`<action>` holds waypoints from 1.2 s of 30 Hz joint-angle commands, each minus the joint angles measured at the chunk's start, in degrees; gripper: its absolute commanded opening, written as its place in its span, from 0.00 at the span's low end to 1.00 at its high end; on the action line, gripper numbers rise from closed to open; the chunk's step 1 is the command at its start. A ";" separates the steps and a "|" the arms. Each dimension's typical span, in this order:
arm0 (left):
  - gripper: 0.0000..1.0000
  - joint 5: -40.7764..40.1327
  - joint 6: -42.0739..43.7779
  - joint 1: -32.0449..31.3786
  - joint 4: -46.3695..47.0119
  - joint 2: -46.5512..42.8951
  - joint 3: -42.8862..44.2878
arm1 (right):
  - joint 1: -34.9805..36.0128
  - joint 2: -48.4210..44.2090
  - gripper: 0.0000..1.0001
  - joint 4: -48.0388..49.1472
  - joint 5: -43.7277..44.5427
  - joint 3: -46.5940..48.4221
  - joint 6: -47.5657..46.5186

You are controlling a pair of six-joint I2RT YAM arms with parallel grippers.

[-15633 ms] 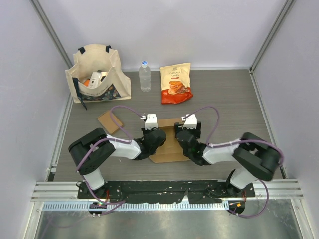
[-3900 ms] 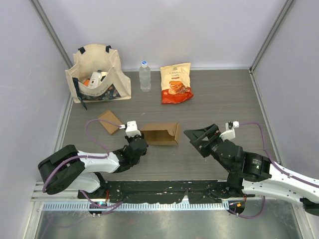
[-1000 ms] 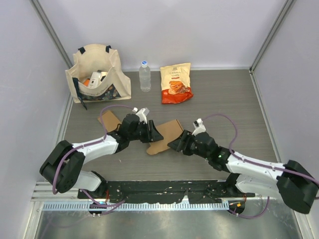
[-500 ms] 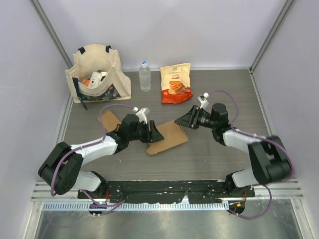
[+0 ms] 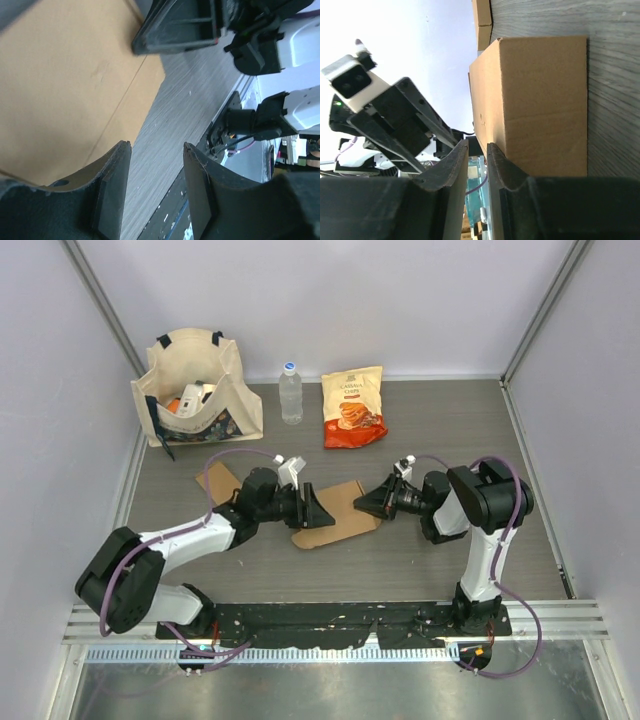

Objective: Fold the paper box

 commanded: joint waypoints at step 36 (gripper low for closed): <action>0.93 -7.85 -1.68 15.48 -7.81 2.96 3.62 | -0.60 -18.60 0.36 -60.61 19.88 12.71 -41.99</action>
